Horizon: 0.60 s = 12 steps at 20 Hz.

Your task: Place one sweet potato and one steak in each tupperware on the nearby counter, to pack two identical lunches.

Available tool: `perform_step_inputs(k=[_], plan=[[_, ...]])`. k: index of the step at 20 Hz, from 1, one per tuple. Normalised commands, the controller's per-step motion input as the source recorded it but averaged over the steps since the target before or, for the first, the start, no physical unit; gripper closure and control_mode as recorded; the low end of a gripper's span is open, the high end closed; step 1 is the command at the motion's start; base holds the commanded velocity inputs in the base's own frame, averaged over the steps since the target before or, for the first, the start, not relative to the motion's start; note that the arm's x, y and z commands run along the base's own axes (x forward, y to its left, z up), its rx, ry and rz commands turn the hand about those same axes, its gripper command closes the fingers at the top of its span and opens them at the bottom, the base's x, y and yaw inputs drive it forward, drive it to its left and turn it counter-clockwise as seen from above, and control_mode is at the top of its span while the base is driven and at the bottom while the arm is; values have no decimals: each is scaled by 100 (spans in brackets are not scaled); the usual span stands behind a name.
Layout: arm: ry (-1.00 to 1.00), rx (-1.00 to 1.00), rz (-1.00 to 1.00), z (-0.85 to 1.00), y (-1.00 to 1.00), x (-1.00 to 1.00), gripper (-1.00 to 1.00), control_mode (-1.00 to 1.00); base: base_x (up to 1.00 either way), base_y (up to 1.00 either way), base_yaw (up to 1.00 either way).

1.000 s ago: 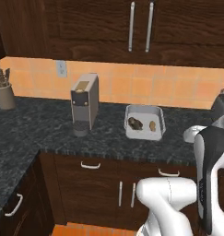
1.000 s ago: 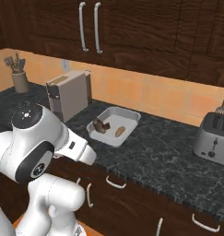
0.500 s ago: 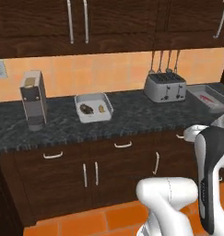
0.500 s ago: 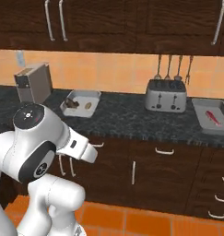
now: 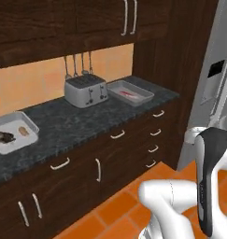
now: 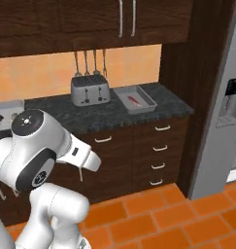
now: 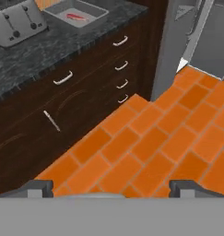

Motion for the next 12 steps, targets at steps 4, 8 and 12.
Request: perform_step_inputs(k=[4,8,12], plan=[[0,0,0,0,0,0,-100,100,63,-97,-42],[0,0,0,0,0,0,-100,100,100,-88,-2],[0,0,0,0,0,0,-100,100,100,-90,1]])
